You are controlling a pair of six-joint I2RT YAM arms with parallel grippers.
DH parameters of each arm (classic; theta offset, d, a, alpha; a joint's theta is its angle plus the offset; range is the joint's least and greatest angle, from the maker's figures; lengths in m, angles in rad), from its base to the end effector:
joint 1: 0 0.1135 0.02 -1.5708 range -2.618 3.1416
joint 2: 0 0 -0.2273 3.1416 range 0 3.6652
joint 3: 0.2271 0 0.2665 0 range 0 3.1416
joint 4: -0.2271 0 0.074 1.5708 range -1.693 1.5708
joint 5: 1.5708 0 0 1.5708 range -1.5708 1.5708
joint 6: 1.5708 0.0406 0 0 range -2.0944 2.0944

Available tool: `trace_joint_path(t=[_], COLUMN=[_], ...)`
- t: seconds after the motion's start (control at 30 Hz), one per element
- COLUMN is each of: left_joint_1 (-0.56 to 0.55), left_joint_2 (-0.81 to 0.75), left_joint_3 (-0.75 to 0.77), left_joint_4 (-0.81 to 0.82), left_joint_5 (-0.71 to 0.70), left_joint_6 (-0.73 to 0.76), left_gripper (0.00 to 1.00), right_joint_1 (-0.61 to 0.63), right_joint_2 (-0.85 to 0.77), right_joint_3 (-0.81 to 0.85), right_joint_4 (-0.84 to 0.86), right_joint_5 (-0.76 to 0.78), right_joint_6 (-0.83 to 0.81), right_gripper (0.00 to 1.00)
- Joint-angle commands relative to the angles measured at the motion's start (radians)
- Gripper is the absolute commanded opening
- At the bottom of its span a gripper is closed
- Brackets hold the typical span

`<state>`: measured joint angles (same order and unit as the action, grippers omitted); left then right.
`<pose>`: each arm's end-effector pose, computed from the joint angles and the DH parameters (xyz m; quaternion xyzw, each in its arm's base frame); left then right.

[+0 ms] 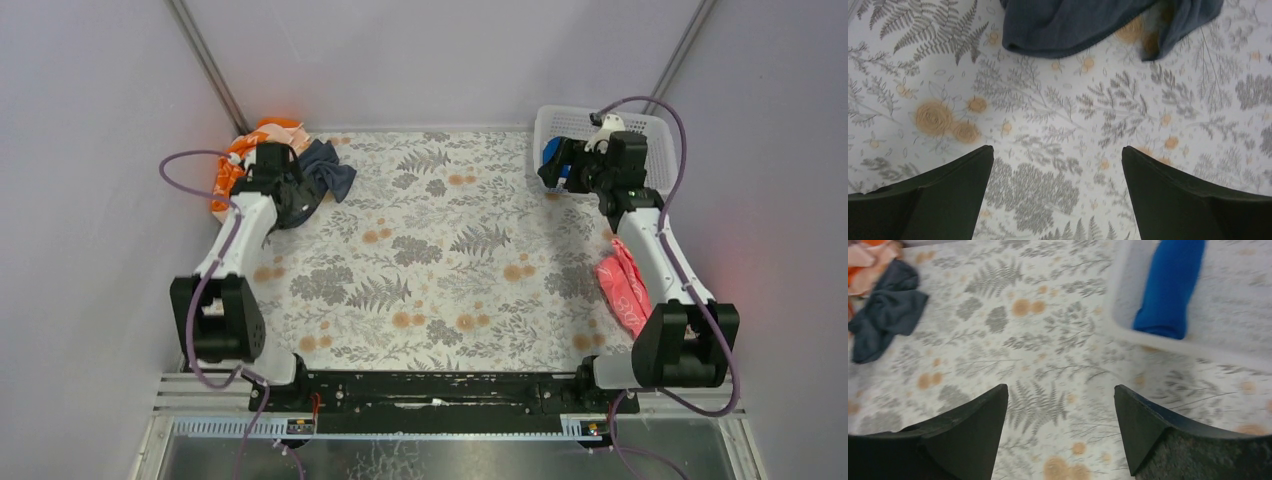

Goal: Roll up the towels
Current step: Place the towel in the bin, then move the towel to the center of the board.

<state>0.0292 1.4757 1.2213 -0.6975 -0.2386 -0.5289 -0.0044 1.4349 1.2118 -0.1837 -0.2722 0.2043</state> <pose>0.3302 0.0192 0.2401 -0.2953 0.8992 0.0351 0.3210 0.3596 0.0093 0.2950 0.0120 0.8309 0.1671 0.5306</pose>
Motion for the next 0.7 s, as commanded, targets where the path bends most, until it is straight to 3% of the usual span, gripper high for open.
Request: trace_joint_path(t=[0.0,0.2,0.47,0.53,0.67], left_joint_1=[0.074,0.153,0.175,0.174,0.155], left_joint_2=[0.156,0.409,0.742,0.802,0.802], left_joint_3=[0.117,0.302,0.559,0.595,0.534], left_joint_4=[-0.005,-0.003,-0.045,-0.08,-0.093], left_joint_5=[0.078,0.071,0.057,0.084,0.164], left_joint_6=[-0.057,-0.085,-0.005,-0.001,-0.024], left_gripper=[1.0,0.99,0.95,0.89,0.64], right_joint_1=[0.016,0.059,0.145,0.148,0.155], right_joint_2=[-0.106,-0.211,-0.262,-0.272,-0.27], right_joint_3=[-0.197,-0.37,-0.375,-0.372,-0.368], right_joint_4=[0.285,0.415,0.366,0.35,0.343], right_joint_5=[-0.218,-0.293,-0.238,-0.228,-0.215], right_joint_6=[0.196,0.256,0.173,0.159,0.153], right_gripper=[0.84,0.85,0.85,0.85,0.85])
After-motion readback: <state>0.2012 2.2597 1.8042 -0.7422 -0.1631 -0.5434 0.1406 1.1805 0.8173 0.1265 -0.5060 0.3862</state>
